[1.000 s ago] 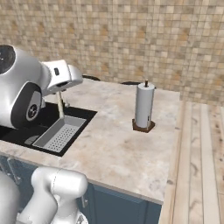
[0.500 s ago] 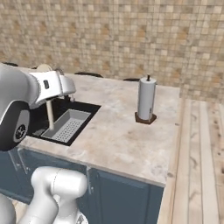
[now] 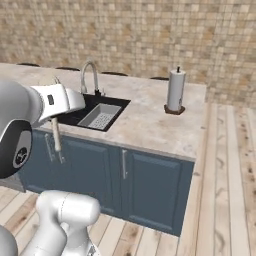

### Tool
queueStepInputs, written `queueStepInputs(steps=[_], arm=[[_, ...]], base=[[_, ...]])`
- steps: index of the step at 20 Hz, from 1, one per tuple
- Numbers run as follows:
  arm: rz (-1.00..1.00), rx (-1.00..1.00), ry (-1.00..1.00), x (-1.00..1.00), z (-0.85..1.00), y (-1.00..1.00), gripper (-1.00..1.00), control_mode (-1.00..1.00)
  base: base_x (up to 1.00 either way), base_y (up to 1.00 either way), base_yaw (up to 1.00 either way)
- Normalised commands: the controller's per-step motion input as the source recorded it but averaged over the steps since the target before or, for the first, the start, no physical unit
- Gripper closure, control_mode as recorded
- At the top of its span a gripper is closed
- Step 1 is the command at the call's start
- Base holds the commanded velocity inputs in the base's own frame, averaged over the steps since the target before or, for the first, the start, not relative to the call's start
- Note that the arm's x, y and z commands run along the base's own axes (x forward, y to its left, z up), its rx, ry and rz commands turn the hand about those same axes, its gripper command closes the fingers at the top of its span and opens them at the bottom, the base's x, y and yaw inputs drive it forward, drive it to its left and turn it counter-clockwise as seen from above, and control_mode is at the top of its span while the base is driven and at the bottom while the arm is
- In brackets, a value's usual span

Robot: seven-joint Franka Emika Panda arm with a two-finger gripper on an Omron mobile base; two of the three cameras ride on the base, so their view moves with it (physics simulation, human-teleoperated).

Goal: Grab the spray bottle from the cabinet, then place it next to the cutting board for sanitizing. Then grab the dish brush from the countertop next to the sink and place it next to the cutting board.

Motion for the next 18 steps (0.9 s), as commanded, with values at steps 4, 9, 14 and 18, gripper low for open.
queueStepInputs(steps=[4, 9, 14, 18], arm=[[0.00, 0.00, 0.00, 0.00, 0.00, 0.00, 1.00, 1.00], [0.00, 0.00, 0.00, 0.00, 0.00, 0.00, 1.00, 1.00], [0.00, 0.00, 0.00, 0.00, 0.00, 0.00, 1.00, 1.00], [0.00, 0.00, 0.00, 0.00, 0.00, 0.00, 1.00, 1.00]], base=[[-1.00, 0.24, 0.13], [-0.51, 0.16, 0.63], [0.00, 0.00, 0.97], [0.00, 0.00, 1.00]])
